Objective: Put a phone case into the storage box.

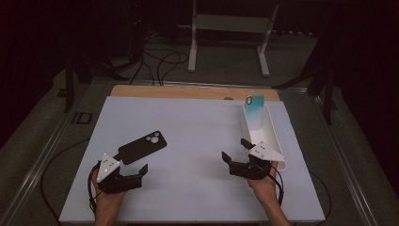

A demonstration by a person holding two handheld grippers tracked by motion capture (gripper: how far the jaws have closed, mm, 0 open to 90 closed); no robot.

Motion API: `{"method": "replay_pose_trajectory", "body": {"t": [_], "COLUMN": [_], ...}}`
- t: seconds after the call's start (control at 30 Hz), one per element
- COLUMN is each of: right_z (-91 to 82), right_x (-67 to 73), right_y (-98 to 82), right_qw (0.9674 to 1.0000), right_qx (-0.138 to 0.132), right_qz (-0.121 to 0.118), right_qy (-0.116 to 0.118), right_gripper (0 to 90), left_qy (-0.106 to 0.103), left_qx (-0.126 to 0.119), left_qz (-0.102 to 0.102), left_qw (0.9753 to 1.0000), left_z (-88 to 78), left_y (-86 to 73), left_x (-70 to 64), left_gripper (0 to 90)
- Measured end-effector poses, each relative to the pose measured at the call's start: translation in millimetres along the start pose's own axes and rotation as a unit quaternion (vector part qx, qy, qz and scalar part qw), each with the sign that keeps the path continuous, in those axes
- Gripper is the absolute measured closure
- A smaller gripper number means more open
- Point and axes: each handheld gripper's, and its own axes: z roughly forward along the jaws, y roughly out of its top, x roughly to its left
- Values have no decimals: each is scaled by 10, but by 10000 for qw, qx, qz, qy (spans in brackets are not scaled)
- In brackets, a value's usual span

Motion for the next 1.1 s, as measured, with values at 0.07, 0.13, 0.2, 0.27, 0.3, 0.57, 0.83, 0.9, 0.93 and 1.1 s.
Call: {"method": "replay_pose_trajectory", "body": {"t": [0.07,0.13,0.2,0.27,0.3,0.57,0.83,0.9,0.93,1.1], "right_z": [-24,-42,-56,-66,-72,-68,-58,-54,-53,-47], "right_x": [10,13,4,-4,-6,13,2,-2,-1,5], "right_y": [-33,-58,-81,-103,-114,-136,-154,-152,-152,-150], "right_qw": [10000,10000,9999,9999,9999,9998,9998,9998,9998,9998], "right_qx": [-49,-63,-97,-113,-118,-171,-170,-181,-175,-183], "right_qz": [22,-7,20,83,109,69,64,61,61,42], "right_qy": [22,17,17,-4,-6,47,48,45,36,13], "right_gripper": [137,137,137,137,137,137,137,137,137,137], "left_qy": [1,-6,-18,-26,-27,-36,-1,-16,-18,-35], "left_qx": [-9,-2,4,8,11,28,23,34,33,12], "left_qz": [15,9,10,19,27,67,215,237,241,214], "left_qw": [10000,10000,10000,10000,10000,10000,9998,9997,9997,9998], "left_z": [-4,2,8,15,18,12,19,23,23,19], "left_y": [4,7,8,11,12,18,80,100,109,167], "left_x": [2,3,1,-2,-4,-11,-21,-16,-12,27], "left_gripper": [0,0,0,0,0,0,0,0,0,0]}}
